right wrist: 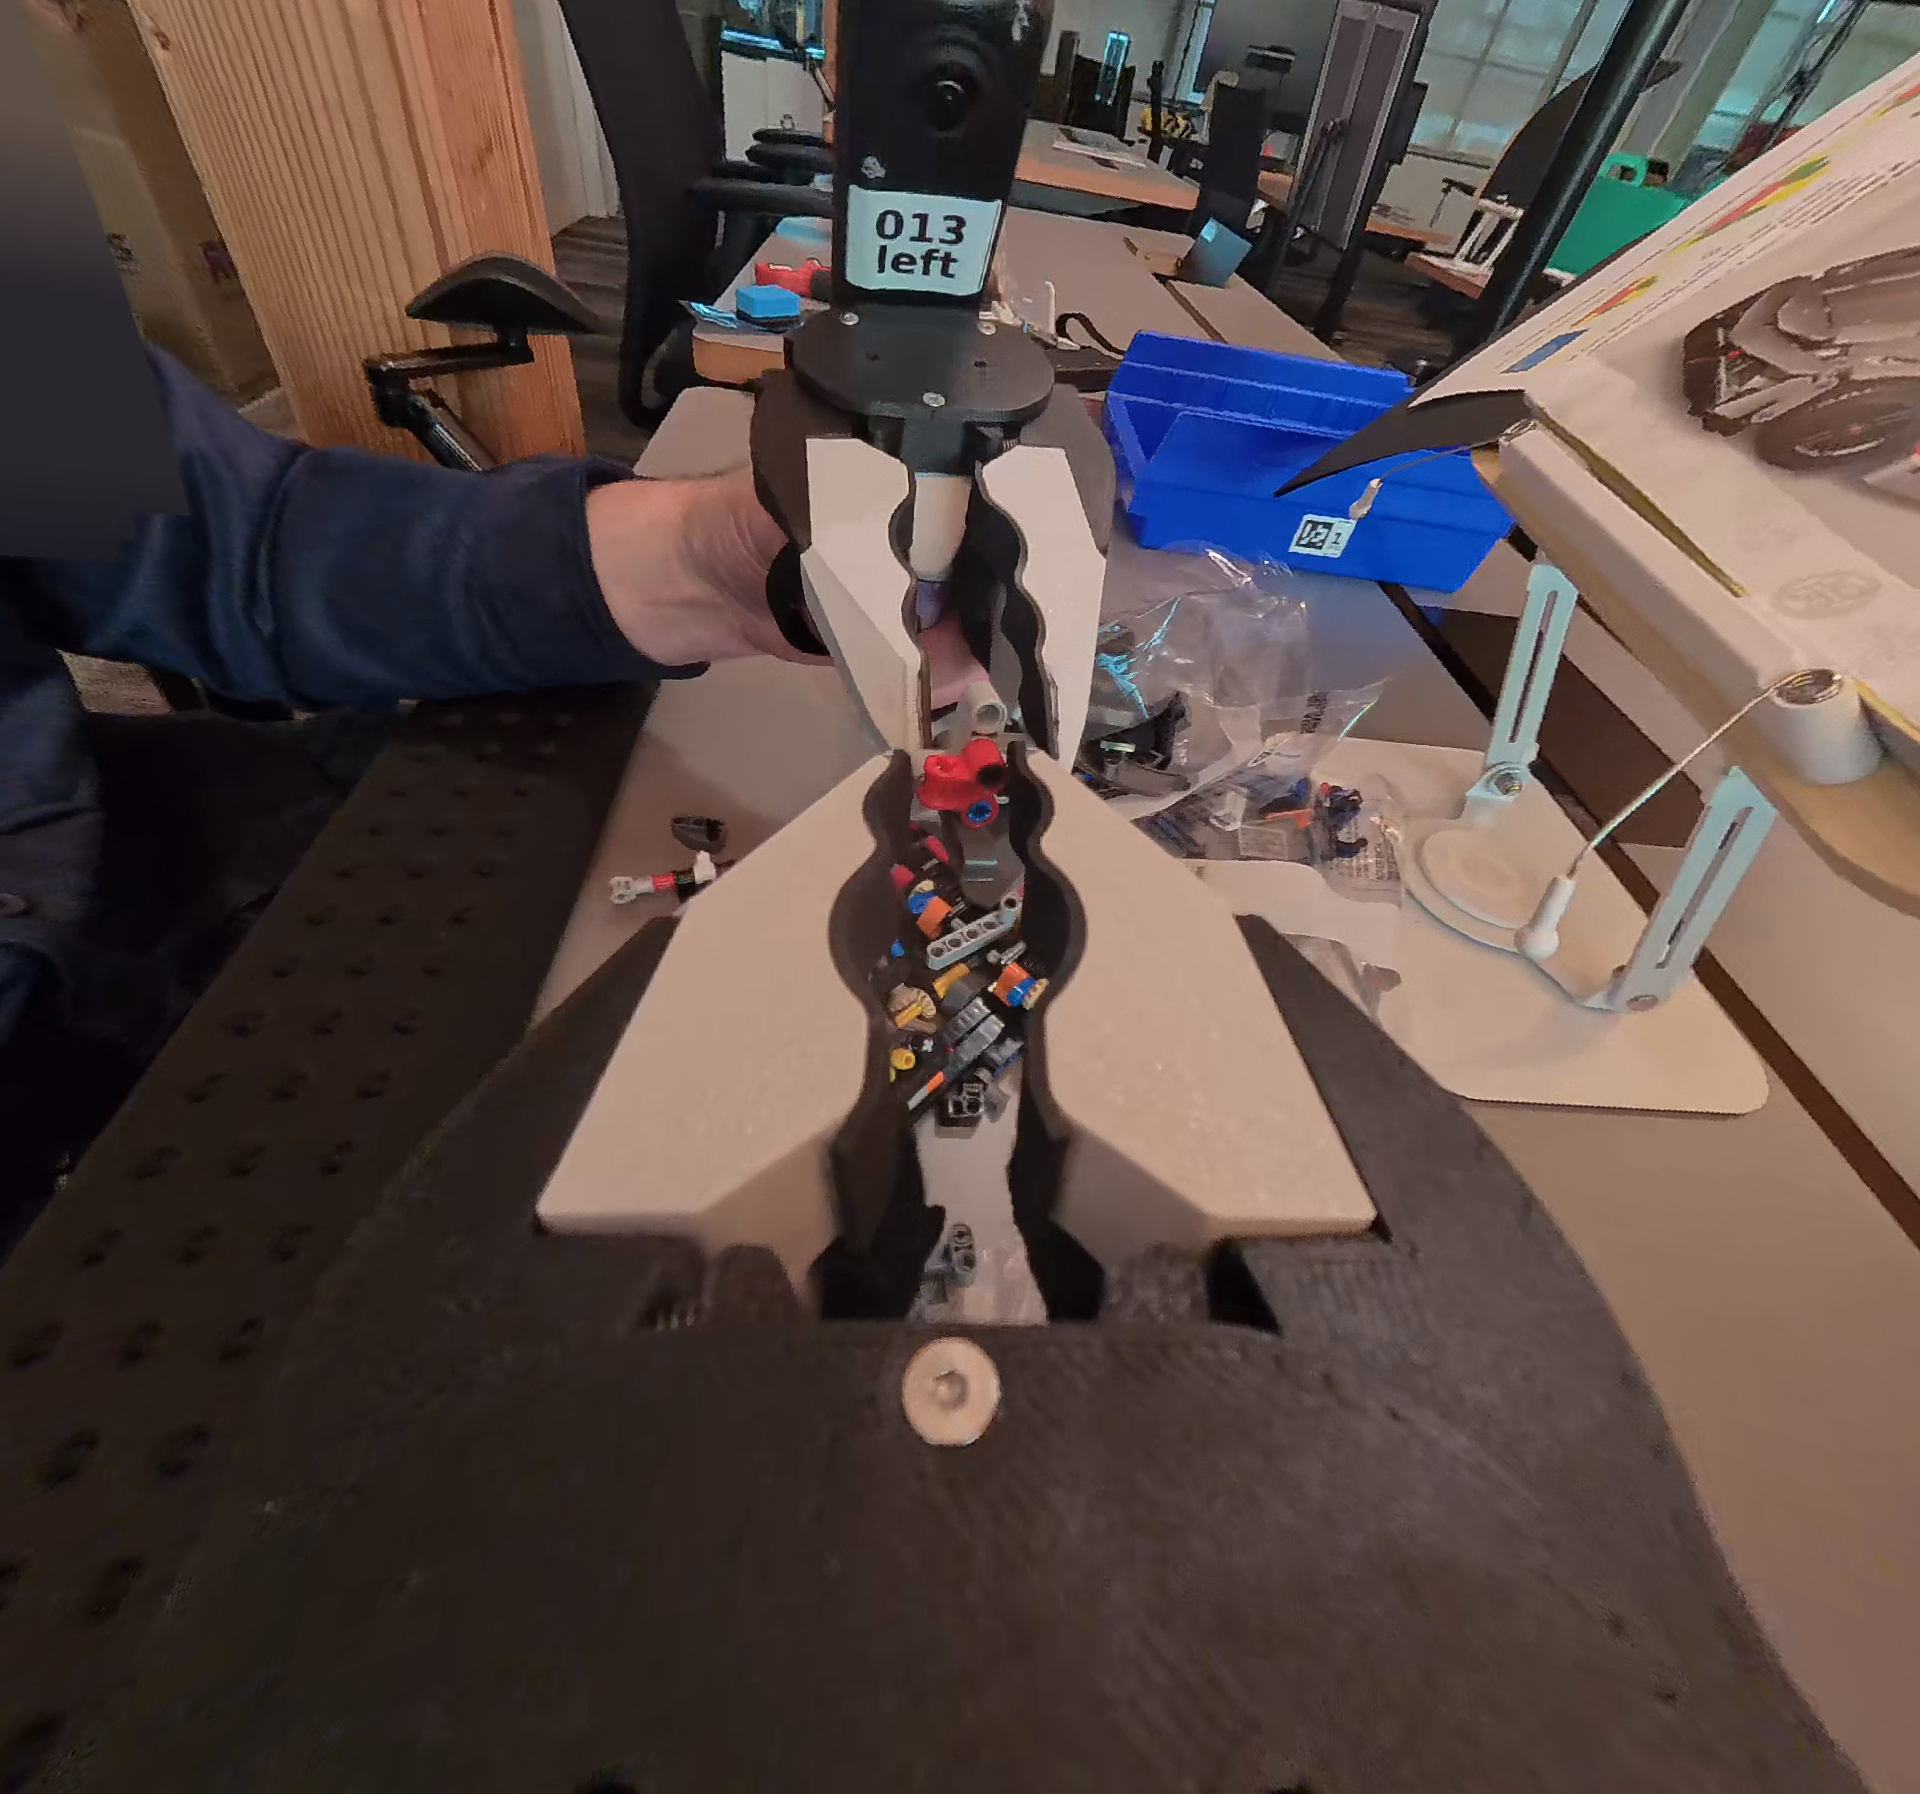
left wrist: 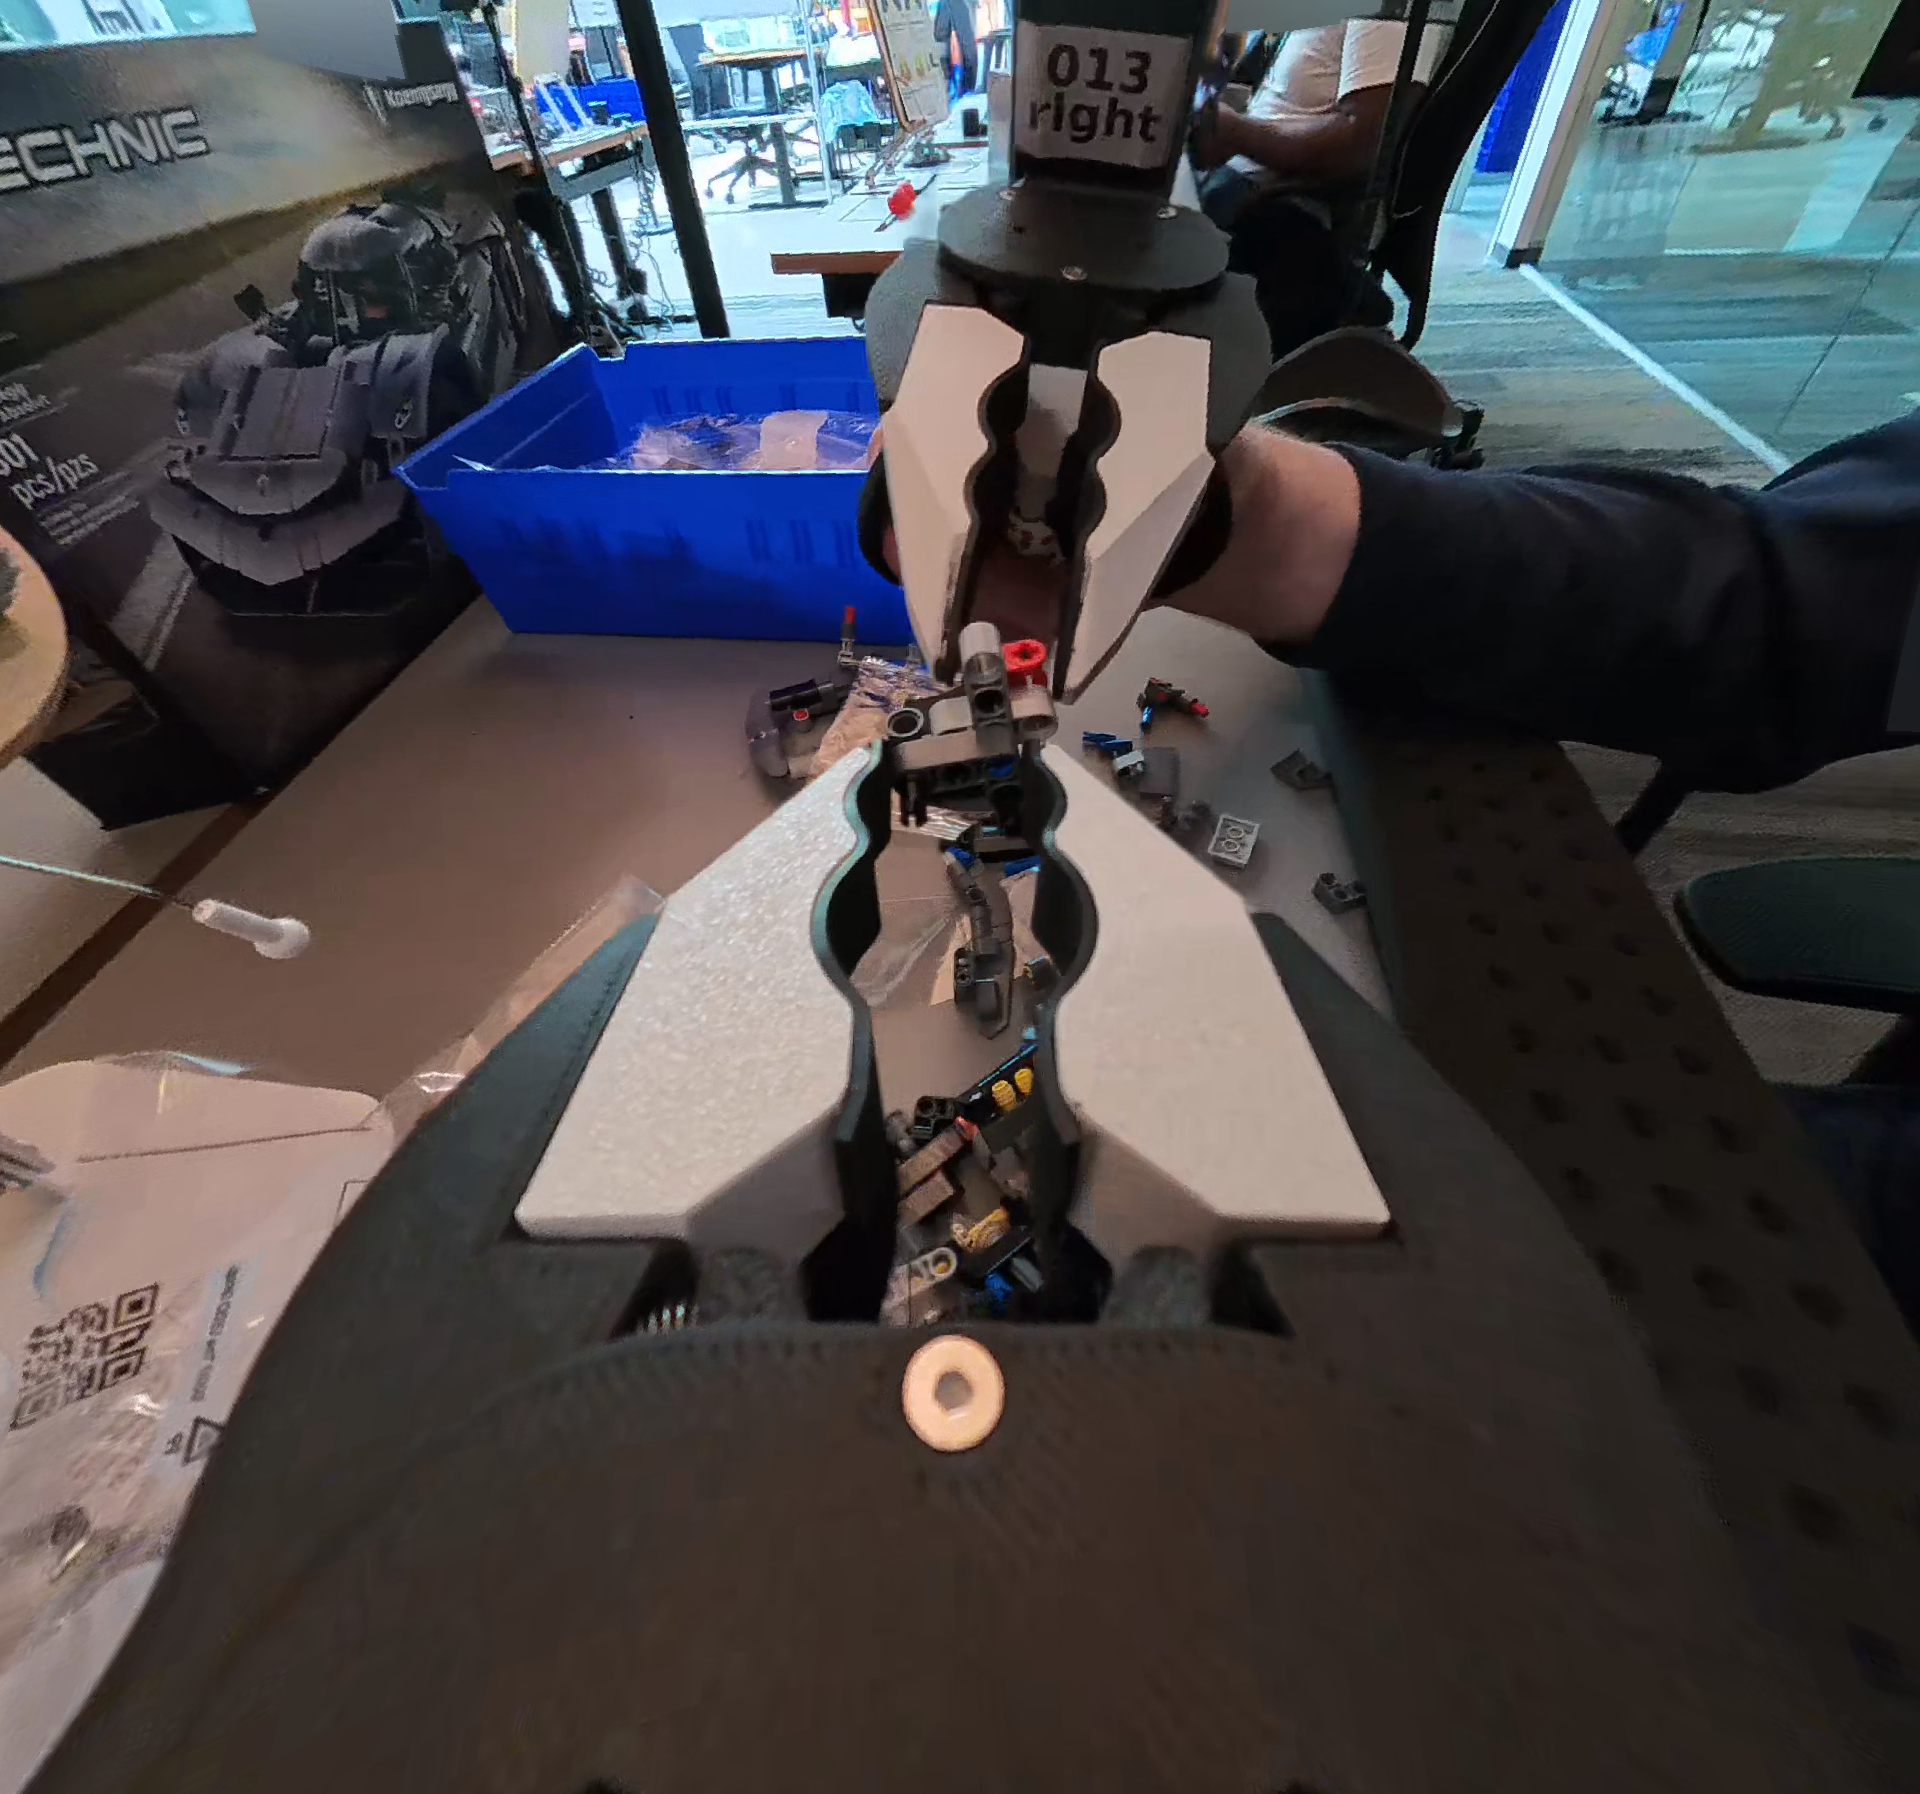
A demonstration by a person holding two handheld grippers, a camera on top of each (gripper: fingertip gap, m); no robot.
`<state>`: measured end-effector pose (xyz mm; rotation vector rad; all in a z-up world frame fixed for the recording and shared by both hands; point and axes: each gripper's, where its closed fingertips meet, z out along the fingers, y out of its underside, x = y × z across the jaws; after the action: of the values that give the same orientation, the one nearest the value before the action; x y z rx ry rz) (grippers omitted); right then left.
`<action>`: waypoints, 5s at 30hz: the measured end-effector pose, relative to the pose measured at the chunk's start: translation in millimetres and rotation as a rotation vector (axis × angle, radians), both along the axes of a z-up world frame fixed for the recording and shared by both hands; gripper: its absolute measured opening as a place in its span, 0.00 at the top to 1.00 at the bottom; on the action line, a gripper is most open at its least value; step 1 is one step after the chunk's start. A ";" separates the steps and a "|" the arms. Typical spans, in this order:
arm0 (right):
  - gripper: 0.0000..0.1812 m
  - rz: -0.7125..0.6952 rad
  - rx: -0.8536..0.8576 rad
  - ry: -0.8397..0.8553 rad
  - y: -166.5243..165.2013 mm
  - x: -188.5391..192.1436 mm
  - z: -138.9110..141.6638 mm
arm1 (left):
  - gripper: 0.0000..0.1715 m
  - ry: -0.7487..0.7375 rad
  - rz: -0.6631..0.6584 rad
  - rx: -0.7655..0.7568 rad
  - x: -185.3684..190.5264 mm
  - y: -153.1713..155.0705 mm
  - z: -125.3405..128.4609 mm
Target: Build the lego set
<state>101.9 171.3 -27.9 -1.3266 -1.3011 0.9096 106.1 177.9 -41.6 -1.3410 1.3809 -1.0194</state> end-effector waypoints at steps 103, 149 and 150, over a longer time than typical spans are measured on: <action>0.93 -0.190 0.319 -0.257 8.3 21.0 -24.9 | 0.90 0.017 -0.011 -0.207 11.0 0.8 -12.4; 0.88 0.001 -0.160 -0.136 -4.2 16.7 -38.3 | 0.93 0.238 0.047 0.285 15.3 -4.1 -32.2; 0.88 0.003 -0.161 -0.144 -4.7 16.7 -39.5 | 0.92 0.242 0.047 0.290 15.2 -4.7 -32.3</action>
<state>118.6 166.7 -67.4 -1.5390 -1.3626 0.9510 121.3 173.2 -73.9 -1.2998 1.5996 -0.6105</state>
